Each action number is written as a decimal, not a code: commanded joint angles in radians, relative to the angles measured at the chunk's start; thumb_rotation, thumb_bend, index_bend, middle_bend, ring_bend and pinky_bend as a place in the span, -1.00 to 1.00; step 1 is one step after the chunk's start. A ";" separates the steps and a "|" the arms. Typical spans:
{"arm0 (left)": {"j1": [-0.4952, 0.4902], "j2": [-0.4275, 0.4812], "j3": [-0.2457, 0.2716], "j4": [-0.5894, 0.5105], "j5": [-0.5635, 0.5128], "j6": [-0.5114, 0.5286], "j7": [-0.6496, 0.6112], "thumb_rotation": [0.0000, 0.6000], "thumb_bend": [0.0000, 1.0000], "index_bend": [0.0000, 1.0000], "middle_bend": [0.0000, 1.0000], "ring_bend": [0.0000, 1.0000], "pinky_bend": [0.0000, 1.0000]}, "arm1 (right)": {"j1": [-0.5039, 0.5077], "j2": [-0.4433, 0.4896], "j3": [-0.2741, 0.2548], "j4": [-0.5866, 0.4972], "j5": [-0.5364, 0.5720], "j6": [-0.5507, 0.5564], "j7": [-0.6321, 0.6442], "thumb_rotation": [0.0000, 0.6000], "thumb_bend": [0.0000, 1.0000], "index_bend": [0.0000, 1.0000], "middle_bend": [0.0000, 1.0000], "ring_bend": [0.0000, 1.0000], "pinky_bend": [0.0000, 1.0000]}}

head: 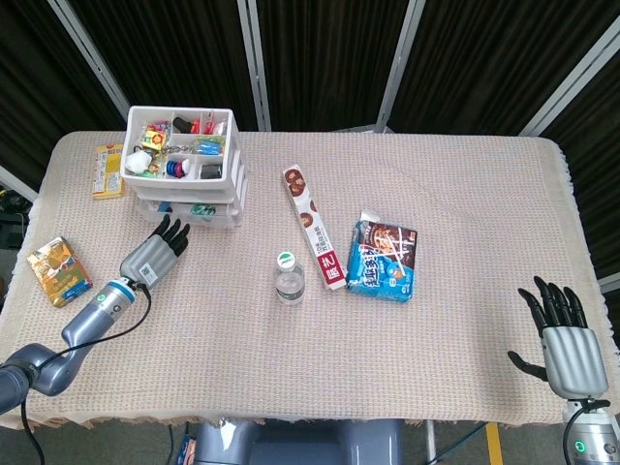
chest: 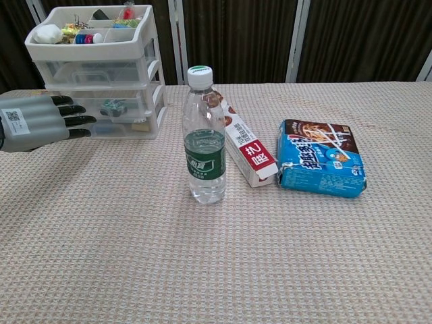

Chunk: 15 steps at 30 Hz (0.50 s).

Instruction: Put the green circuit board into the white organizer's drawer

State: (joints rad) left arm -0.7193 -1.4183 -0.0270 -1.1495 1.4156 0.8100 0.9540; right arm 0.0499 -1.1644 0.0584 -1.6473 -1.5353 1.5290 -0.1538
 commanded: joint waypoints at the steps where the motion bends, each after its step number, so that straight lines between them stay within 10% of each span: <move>1: -0.005 -0.014 -0.019 0.013 -0.038 -0.010 0.013 1.00 1.00 -0.78 -1.00 -1.00 -0.95 | -0.001 0.000 0.000 0.000 0.000 0.002 -0.001 1.00 -0.97 -0.72 -1.00 -1.00 -1.00; 15: -0.037 -0.081 -0.078 0.085 -0.200 -0.042 0.066 1.00 1.00 -0.78 -1.00 -1.00 -0.95 | 0.002 0.002 0.003 -0.001 0.005 -0.004 0.000 1.00 -0.97 -0.73 -1.00 -1.00 -1.00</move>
State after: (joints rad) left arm -0.7513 -1.4925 -0.1010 -1.0697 1.2256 0.7700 1.0149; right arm 0.0518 -1.1626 0.0611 -1.6486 -1.5299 1.5252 -0.1539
